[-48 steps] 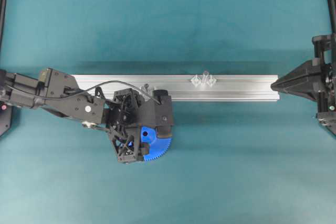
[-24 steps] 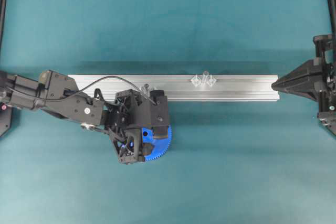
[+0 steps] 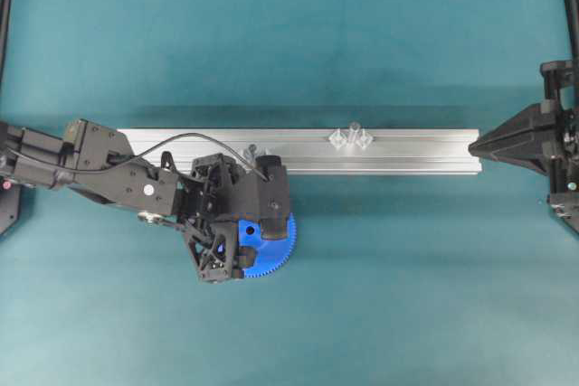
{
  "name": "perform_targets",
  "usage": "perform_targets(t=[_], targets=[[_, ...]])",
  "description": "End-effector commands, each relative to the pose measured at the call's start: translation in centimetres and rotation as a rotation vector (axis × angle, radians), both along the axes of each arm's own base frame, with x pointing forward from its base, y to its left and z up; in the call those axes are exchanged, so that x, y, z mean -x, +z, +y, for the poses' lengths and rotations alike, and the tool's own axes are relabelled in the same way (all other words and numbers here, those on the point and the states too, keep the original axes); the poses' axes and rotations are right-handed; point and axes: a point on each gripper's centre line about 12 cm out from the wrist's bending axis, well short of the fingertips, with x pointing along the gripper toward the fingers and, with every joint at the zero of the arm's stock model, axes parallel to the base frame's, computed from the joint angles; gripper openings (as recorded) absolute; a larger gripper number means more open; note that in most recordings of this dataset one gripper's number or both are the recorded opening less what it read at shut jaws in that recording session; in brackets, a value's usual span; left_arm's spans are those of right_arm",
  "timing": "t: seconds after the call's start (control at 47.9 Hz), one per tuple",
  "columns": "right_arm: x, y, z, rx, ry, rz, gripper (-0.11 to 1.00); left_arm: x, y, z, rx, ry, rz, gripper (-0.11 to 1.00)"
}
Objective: Find the location of the shaft and insert the large gear.
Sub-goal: 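Lower the left gripper and close it on the blue gear hub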
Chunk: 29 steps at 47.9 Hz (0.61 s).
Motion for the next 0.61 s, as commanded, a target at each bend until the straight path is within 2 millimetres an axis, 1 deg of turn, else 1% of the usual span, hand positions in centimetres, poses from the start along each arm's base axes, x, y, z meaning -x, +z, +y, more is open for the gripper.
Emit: perform_targets(t=[0.0, 0.397, 0.48, 0.522, 0.584], targets=[[-0.16, 0.43, -0.04, -0.006, -0.005, -0.017, 0.03, 0.06, 0.54, -0.3, 0.005, -0.001, -0.007, 0.94], [-0.16, 0.43, -0.04, -0.006, -0.005, -0.017, 0.03, 0.06, -0.08, -0.31, 0.005, 0.003, 0.01, 0.93], [-0.16, 0.43, -0.04, -0.007, -0.006, -0.017, 0.03, 0.01, -0.09, -0.3, 0.004, 0.003, 0.01, 0.88], [-0.16, 0.43, -0.01, -0.008, -0.005, -0.017, 0.03, -0.03, -0.05, -0.32, 0.005, 0.004, 0.008, 0.83], [-0.16, 0.43, -0.04, -0.007, -0.006, -0.017, 0.03, -0.06, -0.02, -0.32, 0.005, 0.003, 0.008, 0.72]])
